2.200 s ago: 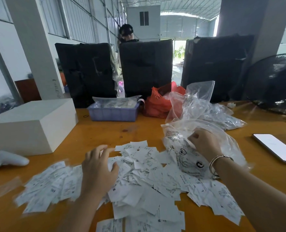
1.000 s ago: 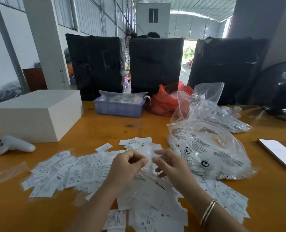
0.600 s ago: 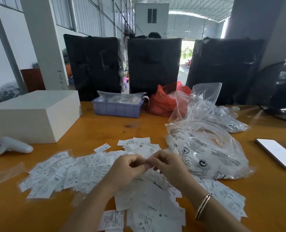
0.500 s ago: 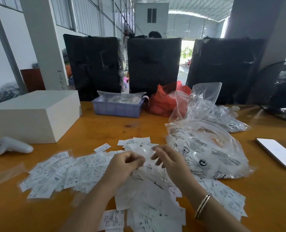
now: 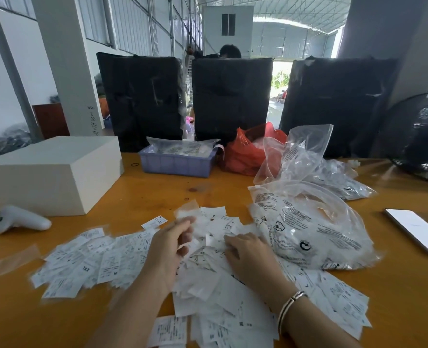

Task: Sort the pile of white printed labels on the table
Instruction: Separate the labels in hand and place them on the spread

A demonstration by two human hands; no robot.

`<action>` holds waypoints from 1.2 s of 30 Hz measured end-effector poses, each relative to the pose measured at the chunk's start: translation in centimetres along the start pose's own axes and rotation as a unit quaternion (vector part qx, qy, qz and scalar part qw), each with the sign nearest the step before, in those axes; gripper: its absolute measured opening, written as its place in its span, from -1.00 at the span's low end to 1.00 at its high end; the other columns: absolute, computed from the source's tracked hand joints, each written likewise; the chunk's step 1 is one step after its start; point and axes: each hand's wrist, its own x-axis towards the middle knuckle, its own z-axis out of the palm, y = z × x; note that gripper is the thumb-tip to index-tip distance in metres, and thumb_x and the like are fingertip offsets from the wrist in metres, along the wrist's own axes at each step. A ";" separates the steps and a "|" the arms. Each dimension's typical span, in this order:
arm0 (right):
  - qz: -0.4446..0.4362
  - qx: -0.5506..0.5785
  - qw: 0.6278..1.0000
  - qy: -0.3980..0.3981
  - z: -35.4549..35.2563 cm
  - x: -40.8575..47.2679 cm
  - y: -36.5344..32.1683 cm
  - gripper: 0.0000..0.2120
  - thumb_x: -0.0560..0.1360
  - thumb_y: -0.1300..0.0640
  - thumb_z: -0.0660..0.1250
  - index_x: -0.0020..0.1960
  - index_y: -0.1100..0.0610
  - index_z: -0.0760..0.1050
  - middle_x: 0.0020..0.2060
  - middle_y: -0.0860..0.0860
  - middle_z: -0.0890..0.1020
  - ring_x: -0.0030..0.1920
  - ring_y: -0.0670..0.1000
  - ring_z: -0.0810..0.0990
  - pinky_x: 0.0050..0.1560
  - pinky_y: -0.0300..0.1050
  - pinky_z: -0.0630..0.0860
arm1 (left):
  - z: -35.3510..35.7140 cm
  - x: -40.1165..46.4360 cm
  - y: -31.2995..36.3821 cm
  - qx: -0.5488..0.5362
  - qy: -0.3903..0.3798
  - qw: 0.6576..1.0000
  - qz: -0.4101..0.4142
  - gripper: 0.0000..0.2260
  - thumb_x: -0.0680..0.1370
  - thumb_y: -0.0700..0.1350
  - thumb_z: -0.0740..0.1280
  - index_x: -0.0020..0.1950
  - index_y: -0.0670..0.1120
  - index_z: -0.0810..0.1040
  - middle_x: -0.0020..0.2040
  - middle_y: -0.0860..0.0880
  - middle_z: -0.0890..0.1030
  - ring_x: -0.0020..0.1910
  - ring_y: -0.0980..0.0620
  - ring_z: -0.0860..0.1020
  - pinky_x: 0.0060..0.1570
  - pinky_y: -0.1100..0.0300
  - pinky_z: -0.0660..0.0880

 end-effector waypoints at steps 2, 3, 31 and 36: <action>0.000 -0.002 1.000 0.016 -0.1 0.0 0.1 -0.70 0.61 0.02 0.09 0.07 0.07 0.58 -0.03 -0.09 0.64 0.03 -0.06 0.52 0.14 -0.18 0.29 | 0.1 0.0 0.1 -0.017 -0.005 1.000 -0.005 -0.76 0.54 -0.23 0.30 -0.19 -0.02 0.72 -0.27 0.05 0.67 -0.28 0.14 0.56 -0.26 0.22 0.40; 0.012 0.028 0.999 0.030 -0.3 -0.1 0.1 -0.71 0.61 0.03 0.11 0.03 0.07 0.60 -0.07 -0.09 0.64 -0.02 -0.07 0.53 0.11 -0.18 0.33 | 0.1 -0.1 0.1 -0.026 -0.006 1.000 -0.009 -0.79 0.52 -0.24 0.32 -0.18 -0.04 0.71 -0.24 0.02 0.69 -0.28 0.14 0.60 -0.25 0.21 0.42; -0.229 0.013 0.970 -0.082 -1.3 -2.3 -1.7 -0.49 0.37 -0.35 0.23 0.21 -0.11 0.52 0.12 -0.19 0.51 0.12 -0.14 0.38 0.16 -0.21 0.20 | 0.9 -0.8 -0.5 -0.004 -0.009 0.999 -0.053 -0.88 0.50 -0.13 0.41 -0.08 -0.18 0.64 -0.26 -0.06 0.70 -0.33 0.12 0.63 -0.37 0.30 0.53; -0.203 0.052 0.974 -0.084 -1.0 -2.0 -1.5 -0.66 0.47 -0.12 0.26 0.20 -0.06 0.54 0.12 -0.12 0.53 0.14 -0.06 0.39 0.18 -0.12 0.32 | 1.2 -0.9 -0.6 -0.008 -0.018 0.998 -0.056 -0.88 0.52 -0.16 0.39 -0.09 -0.22 0.62 -0.30 -0.06 0.67 -0.36 0.13 0.59 -0.35 0.31 0.52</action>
